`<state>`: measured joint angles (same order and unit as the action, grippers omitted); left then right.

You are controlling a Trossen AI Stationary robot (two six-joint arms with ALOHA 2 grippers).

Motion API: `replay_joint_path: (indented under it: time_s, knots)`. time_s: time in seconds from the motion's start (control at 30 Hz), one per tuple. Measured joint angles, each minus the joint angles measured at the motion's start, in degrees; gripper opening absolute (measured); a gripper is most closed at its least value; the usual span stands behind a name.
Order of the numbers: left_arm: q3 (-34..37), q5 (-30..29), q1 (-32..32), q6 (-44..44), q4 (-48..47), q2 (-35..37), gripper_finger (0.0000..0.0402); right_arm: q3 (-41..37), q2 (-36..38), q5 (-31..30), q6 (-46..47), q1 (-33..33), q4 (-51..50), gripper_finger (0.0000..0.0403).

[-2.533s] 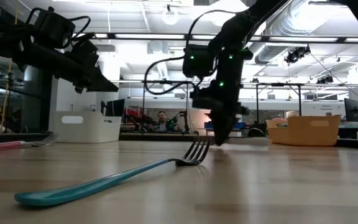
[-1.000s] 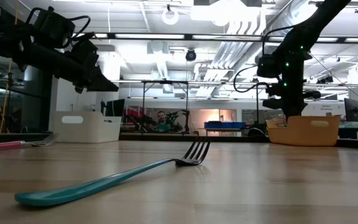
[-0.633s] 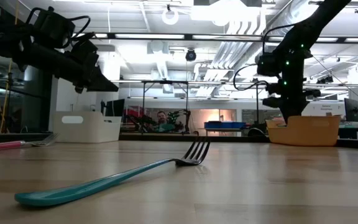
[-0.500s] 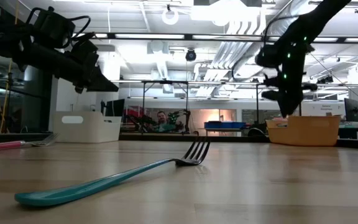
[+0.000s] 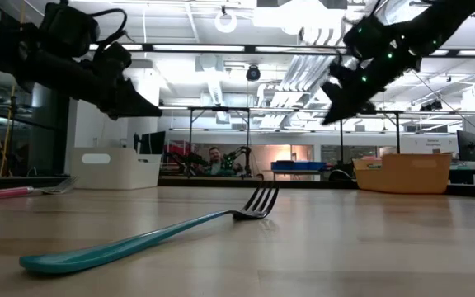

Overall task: Sort silverware by color (type)
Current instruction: Put the light red fork into the transparent bin

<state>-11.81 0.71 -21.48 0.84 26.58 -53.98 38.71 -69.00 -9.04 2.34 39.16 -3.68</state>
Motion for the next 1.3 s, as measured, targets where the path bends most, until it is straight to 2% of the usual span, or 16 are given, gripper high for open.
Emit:
replay_joint_path:
  time_s: [0.13,0.23,0.47,0.7,0.8,1.03,1.17,1.3]
  knots:
    - [0.0,-1.2,4.2,0.2,-0.4,0.0,0.0,-3.7,0.1,3.3,0.1,-6.1,15.1,0.0003]
    - [-1.4,-3.6,8.0,0.6,-4.6,0.0,0.0,-4.8,0.1,3.9,0.2,-10.7,20.6,0.0006]
    - [-8.9,-12.9,17.4,5.6,-26.3,0.0,0.0001,-4.8,0.1,3.2,0.2,-20.4,21.2,0.0001]
    - [-17.4,-13.3,24.5,19.6,-51.1,0.0,0.0001,-4.8,0.1,-1.6,0.6,-29.1,22.2,0.0001]
    - [-19.4,-13.3,26.4,27.3,-57.4,0.0,0.0006,-4.8,0.1,-3.0,0.6,-31.8,22.2,0.0001]
    - [-20.4,-11.6,28.4,42.1,-69.7,-0.8,0.0065,-4.8,0.1,-3.2,0.6,-35.0,22.2,0.0001]
    - [-20.4,-11.8,29.1,47.4,-74.5,-2.5,0.0104,-4.8,0.1,-4.6,0.6,-35.7,22.2,0.0001]
    - [-19.6,-12.1,28.7,51.6,-76.3,-5.2,0.0122,-4.8,0.1,-6.0,0.4,-35.9,22.0,0.0]
